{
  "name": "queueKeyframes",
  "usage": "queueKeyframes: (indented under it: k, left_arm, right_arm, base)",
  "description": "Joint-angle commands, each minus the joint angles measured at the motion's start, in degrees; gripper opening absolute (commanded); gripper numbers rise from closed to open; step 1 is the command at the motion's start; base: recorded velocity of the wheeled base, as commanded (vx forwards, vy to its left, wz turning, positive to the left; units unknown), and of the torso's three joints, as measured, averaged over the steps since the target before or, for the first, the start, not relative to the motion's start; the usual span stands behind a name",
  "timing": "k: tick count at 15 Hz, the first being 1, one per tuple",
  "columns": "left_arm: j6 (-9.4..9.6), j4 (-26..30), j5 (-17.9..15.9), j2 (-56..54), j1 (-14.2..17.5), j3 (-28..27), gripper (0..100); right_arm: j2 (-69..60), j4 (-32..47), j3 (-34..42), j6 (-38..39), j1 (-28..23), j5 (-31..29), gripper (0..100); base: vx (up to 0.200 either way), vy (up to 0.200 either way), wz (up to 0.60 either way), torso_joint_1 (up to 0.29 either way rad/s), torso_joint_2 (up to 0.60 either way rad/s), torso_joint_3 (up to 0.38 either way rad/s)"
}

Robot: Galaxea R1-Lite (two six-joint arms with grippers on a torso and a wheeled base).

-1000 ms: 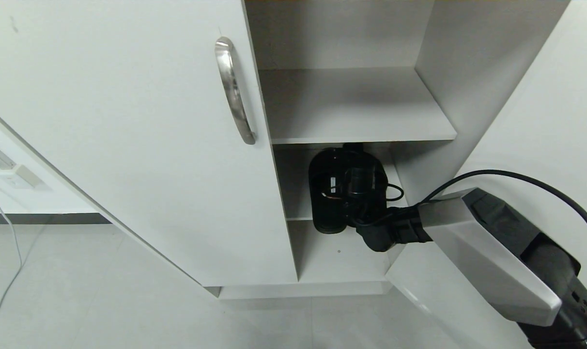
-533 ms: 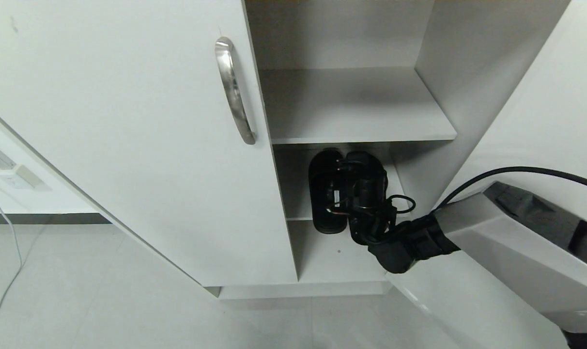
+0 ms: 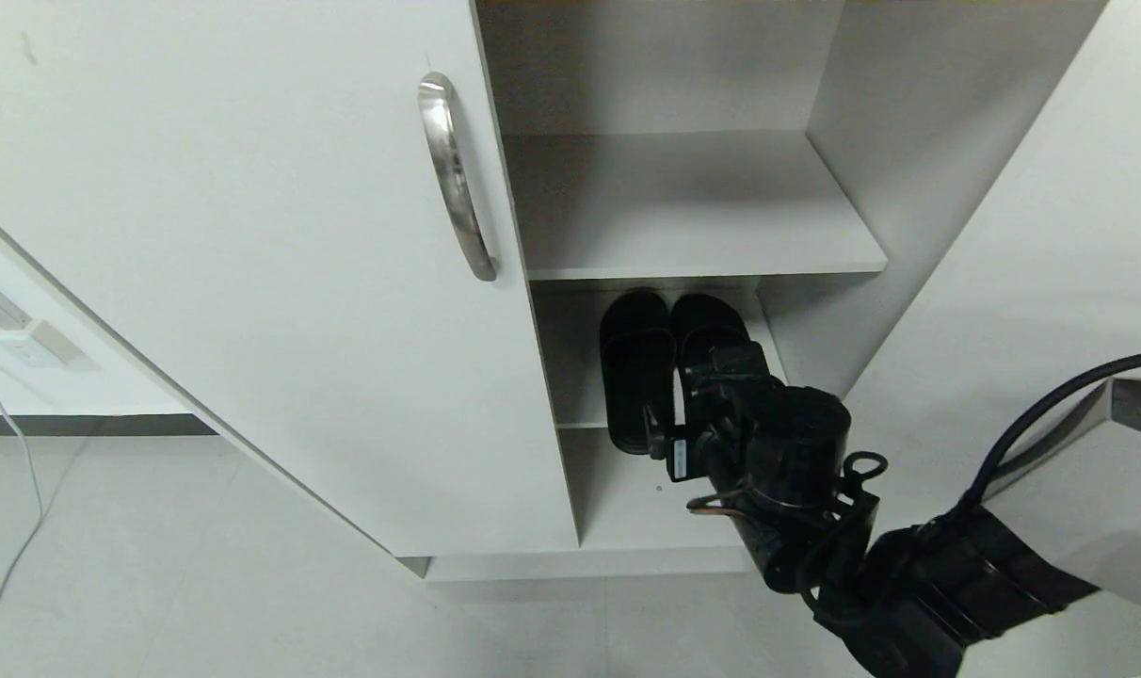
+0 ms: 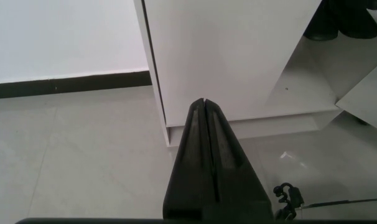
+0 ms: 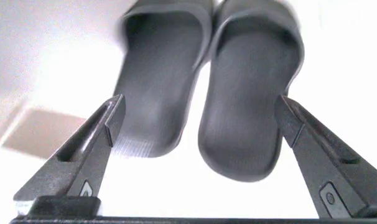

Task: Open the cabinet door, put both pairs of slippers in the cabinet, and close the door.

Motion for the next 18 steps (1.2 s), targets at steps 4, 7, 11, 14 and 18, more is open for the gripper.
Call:
queueKeyframes:
  k: [4, 7, 11, 14, 18]
  left_arm:
    - [0.04, 0.0, -0.02, 0.05, 0.01, 0.01, 0]
    - [0.04, 0.0, -0.02, 0.05, 0.01, 0.01, 0]
    - [-0.05, 0.0, -0.02, 0.05, 0.01, 0.01, 0]
    - [-0.05, 0.0, -0.02, 0.05, 0.01, 0.01, 0]
    - [0.04, 0.0, -0.02, 0.05, 0.01, 0.01, 0]
  right_arm:
    - [-3.57, -4.57, 7.48, -0.02, 3.36, 1.53, 100]
    - [-3.22, -4.57, 7.57, -0.02, 3.62, 1.44, 100]
    - [-2.96, -4.65, 7.74, -0.02, 3.8, 1.44, 100]
    - [-3.05, -4.65, 8.01, -0.02, 3.8, 1.44, 100]
    - [-3.05, -5.01, 8.18, -0.11, 3.8, 1.44, 100]
  base:
    - [0.0, 0.0, 0.0, 0.0, 0.0, 0.0]
    - [-0.2, 0.0, 0.0, 0.004, 0.0, 0.002]
    - [-0.15, 0.0, 0.0, -0.001, 0.0, 0.004]
    - [0.0, 0.0, 0.0, 0.0, 0.0, 0.0]
    - [0.0, 0.0, 0.0, 0.0, 0.0, 0.0]
